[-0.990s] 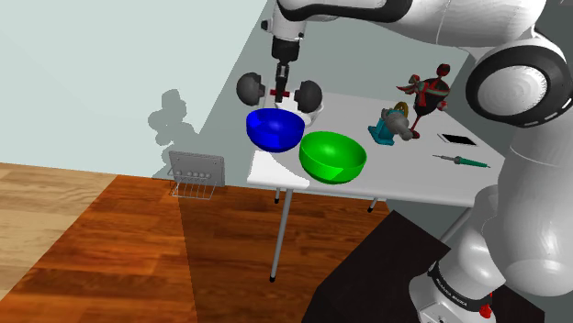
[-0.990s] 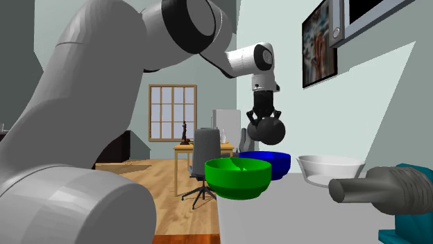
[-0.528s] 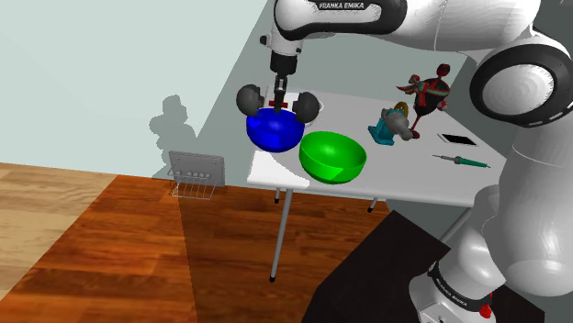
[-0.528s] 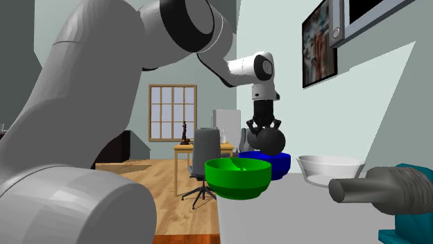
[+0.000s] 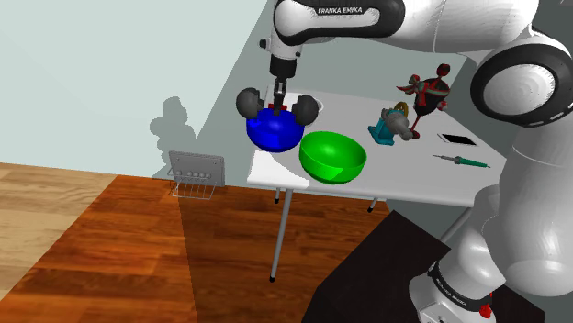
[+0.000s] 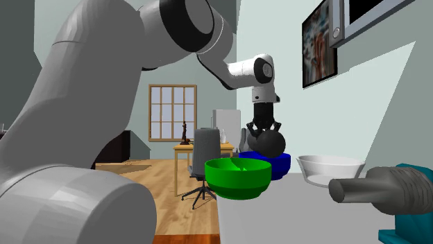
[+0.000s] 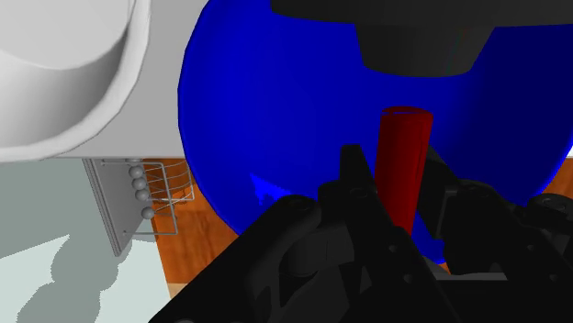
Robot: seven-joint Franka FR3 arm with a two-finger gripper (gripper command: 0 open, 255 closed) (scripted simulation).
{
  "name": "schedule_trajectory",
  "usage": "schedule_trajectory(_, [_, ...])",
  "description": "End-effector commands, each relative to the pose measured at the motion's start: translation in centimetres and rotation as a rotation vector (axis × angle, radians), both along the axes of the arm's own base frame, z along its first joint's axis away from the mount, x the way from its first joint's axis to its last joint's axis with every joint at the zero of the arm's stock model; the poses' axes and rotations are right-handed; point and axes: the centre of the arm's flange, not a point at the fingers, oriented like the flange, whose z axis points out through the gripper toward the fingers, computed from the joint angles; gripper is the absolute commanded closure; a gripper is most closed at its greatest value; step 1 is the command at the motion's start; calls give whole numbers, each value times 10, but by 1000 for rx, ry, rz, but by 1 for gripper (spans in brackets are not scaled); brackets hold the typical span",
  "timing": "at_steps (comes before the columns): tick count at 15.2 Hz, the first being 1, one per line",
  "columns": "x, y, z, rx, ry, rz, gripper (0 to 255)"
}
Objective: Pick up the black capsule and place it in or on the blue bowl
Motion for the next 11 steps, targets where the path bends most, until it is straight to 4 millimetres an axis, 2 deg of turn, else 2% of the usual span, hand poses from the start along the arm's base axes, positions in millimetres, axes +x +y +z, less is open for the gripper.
schedule_trajectory(1, [0, 0, -1, -1, 3, 0, 255])
schedule_trajectory(2, [0, 0, -1, -1, 3, 0, 0])
schedule_trajectory(7, [0, 0, -1, -1, 3, 0, 0])
schedule_trajectory(11, [-1, 0, 49, -1, 3, 0, 0])
